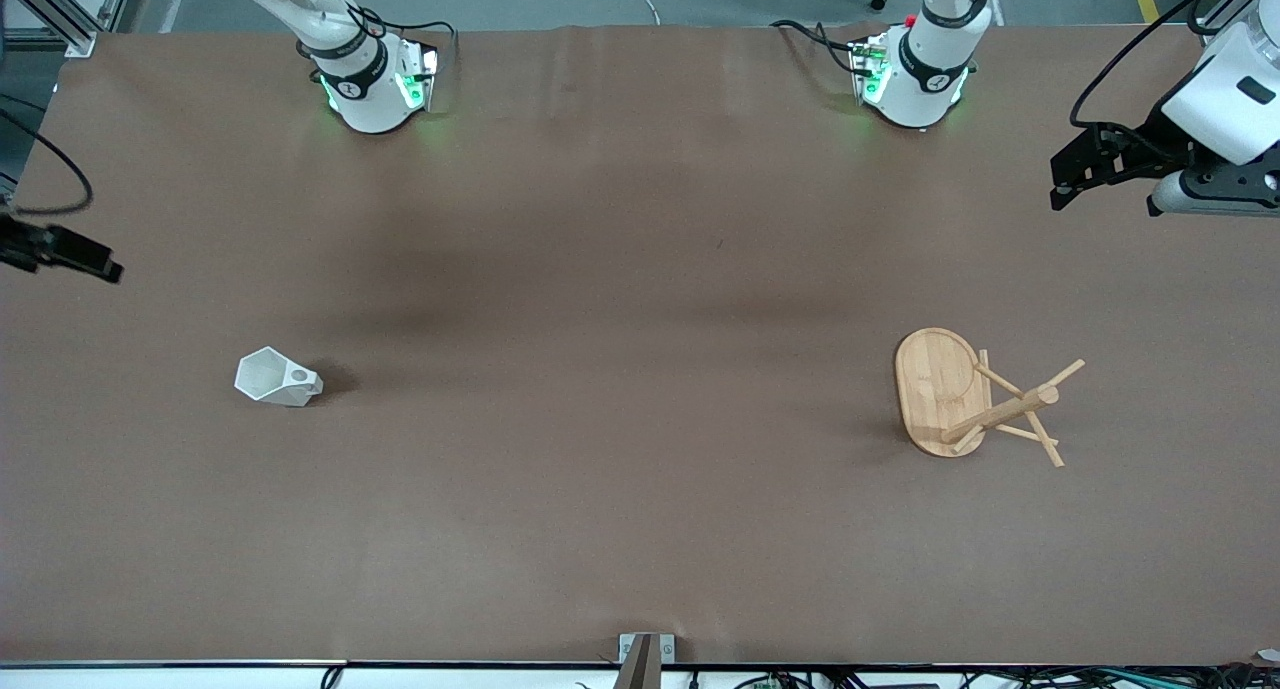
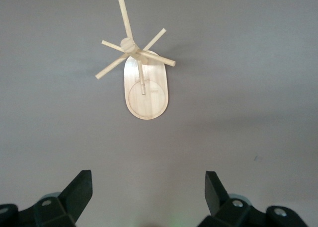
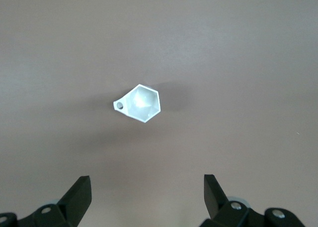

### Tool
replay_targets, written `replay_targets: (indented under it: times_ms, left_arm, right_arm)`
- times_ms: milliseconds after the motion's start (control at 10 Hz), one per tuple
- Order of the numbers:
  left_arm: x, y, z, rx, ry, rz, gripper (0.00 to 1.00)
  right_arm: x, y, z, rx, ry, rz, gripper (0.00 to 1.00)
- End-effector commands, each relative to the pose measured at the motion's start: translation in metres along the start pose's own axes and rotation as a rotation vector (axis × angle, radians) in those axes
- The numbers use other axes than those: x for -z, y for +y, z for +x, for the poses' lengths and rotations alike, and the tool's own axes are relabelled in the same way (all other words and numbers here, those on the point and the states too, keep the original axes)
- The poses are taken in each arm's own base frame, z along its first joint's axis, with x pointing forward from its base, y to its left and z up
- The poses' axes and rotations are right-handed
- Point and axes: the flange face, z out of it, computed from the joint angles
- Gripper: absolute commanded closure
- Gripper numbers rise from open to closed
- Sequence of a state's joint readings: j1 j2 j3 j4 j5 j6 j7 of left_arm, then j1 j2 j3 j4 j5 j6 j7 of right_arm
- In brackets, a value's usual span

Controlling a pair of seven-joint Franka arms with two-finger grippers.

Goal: Hang cup on rack
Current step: 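Reach the right gripper down to the white cup's open end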

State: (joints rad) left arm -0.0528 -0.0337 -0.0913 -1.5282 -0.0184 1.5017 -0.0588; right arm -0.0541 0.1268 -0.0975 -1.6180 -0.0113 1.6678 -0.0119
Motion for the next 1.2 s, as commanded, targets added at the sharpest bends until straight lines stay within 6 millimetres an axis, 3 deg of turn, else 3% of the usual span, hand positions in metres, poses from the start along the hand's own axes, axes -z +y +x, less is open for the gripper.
replay_targets:
  times_ms: [0, 300, 500, 700, 1100]
  left_arm:
    - [-0.013, 0.002, 0.004, 0.011, -0.028, -0.02, 0.0]
    - [-0.012, 0.002, 0.001, -0.008, -0.031, -0.008, 0.0]
    - [-0.008, 0.0, 0.001, -0.001, -0.019, -0.013, 0.0]
    - [-0.011, -0.001, 0.001, -0.004, -0.029, -0.013, 0.0]
    - [-0.014, -0.002, 0.003, 0.008, -0.036, -0.019, 0.0]
  right_arm:
    - [-0.07, 0.013, 0.022, 0.024, -0.01, 0.013, 0.0]
    - [-0.164, 0.012, 0.021, 0.082, 0.067, 0.011, 0.0]
    - [-0.213, 0.011, 0.022, 0.109, 0.07, 0.005, 0.0]
    - [-0.236, 0.01, 0.023, 0.136, 0.046, 0.005, 0.0]
    - [-0.276, 0.019, 0.028, 0.187, 0.048, 0.12, 0.12]
